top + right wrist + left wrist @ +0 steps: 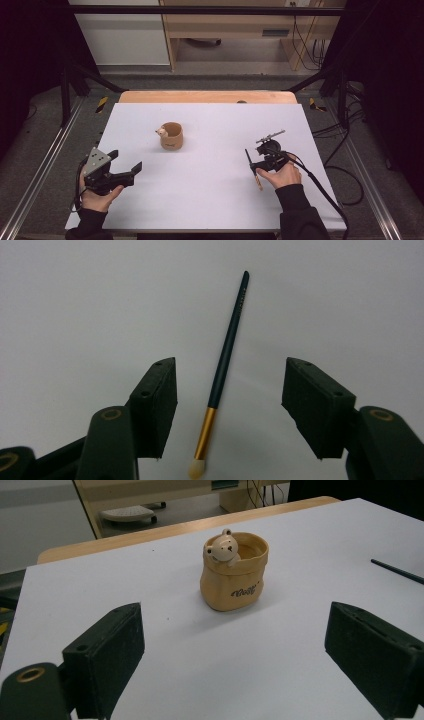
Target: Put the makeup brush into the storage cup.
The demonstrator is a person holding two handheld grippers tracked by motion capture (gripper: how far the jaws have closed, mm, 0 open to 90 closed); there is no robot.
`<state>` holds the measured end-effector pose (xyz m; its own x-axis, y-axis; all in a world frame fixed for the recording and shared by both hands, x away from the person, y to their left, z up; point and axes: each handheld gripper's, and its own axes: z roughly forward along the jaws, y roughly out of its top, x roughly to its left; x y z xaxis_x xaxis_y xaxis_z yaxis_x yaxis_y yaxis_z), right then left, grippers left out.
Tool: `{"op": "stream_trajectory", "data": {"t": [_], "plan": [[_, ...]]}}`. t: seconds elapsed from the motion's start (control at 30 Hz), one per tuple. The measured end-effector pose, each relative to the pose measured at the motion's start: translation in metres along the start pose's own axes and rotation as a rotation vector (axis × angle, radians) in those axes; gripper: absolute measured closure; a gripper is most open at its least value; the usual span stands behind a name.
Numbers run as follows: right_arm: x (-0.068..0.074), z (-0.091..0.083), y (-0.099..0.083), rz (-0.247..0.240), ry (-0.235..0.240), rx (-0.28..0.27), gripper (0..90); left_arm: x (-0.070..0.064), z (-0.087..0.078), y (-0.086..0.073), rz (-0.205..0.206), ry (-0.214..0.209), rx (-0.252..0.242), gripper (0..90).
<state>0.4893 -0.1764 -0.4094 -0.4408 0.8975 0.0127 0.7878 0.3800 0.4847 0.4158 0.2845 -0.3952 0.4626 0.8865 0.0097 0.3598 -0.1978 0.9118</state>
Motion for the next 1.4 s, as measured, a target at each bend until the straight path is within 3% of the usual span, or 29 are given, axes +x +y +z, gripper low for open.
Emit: {"op": "stream_trajectory", "data": {"t": [0.03,0.07,0.1,0.27,0.53,1.4], "plan": [[0.0,0.001,0.0,-0.003,0.005,0.005,40.1,0.0,0.0,0.0,-0.001,0.0,0.0,8.7],[0.002,0.001,0.001,0.026,0.008,0.02,40.7,0.0,0.0,0.0,-0.001,-0.001,0.0,8.7],[0.0,0.003,0.001,-0.001,0.009,0.022,41.3,0.0,0.0,0.0,0.001,-0.001,0.001,8.7],[0.002,0.011,0.002,0.013,0.014,0.054,43.7,0.001,0.0,0.0,0.003,0.002,0.006,8.7],[0.003,0.024,0.002,-0.009,0.003,0.108,50.6,0.0,0.002,-0.001,0.01,0.004,0.015,8.8],[0.004,0.045,0.003,0.015,0.004,0.251,72.3,0.0,0.003,-0.002,0.015,0.006,0.023,8.9]]}}
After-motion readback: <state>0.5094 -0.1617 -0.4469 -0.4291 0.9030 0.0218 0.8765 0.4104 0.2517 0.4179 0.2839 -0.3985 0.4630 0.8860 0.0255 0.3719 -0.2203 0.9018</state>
